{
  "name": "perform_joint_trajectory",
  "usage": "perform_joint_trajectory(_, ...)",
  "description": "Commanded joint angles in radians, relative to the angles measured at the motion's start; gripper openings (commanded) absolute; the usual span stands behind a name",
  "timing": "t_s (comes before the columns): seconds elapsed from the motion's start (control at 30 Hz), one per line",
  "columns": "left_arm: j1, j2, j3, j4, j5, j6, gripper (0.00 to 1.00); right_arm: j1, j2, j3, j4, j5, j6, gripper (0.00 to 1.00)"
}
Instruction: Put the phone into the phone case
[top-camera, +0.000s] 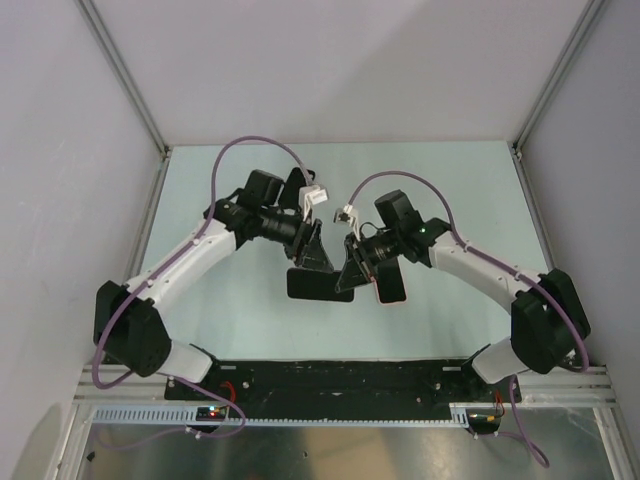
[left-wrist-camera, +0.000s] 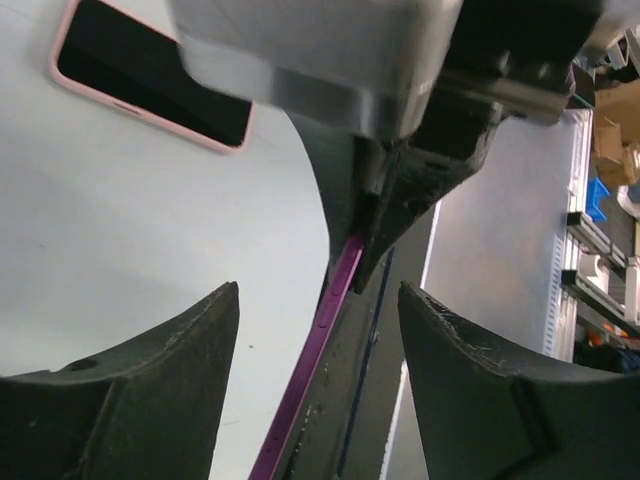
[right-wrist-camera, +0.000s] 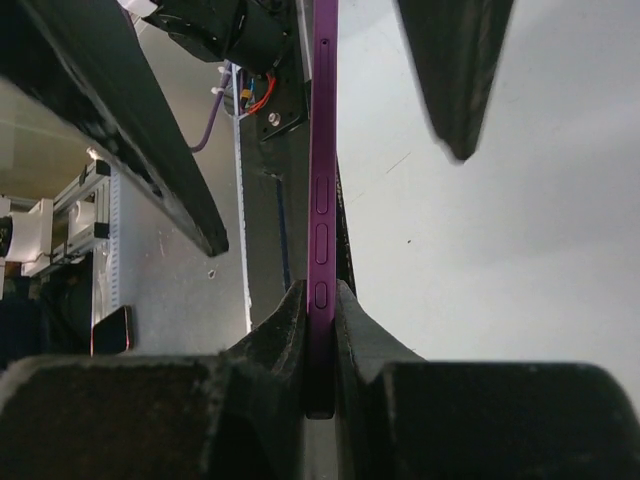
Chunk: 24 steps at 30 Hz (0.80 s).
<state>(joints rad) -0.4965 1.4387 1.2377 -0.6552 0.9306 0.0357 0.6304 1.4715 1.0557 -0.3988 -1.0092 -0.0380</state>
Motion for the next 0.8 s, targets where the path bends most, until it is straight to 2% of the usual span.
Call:
perform_joint_trajectory(0.0, -0.019, -0.067, -0.043, -0.015, 0.039, 0.028, 0.66, -0.003, 0.034, 0.092, -0.049, -0.08, -0.089, 0.0)
perform_joint_trajectory(0.43, -0.074, -0.037, -0.069, -0.022, -0.001, -0.005, 0.43, -0.038, 0.106, 0.189, -0.183, -0.115, -0.222, 0.0)
perform_joint_trajectory(0.5, -0.081, -0.022, -0.066, -0.023, -0.004, -0.007, 0.36, -0.04, 0.113, 0.192, -0.187, -0.116, -0.224, 0.0)
perform_joint_trajectory(0.67, -0.098, -0.005, -0.059, -0.024, -0.002, -0.011, 0.08, -0.053, 0.117, 0.194, -0.171, -0.112, -0.208, 0.0)
perform_joint_trajectory(0.73, -0.102, -0.007, -0.057, -0.023, 0.005, -0.012, 0.02, -0.064, 0.115, 0.194, -0.153, -0.104, -0.186, 0.01)
perform_joint_trajectory(0.77, -0.103, -0.01, -0.058, -0.023, 0.007, -0.013, 0.01, -0.072, 0.115, 0.194, -0.14, -0.102, -0.175, 0.07)
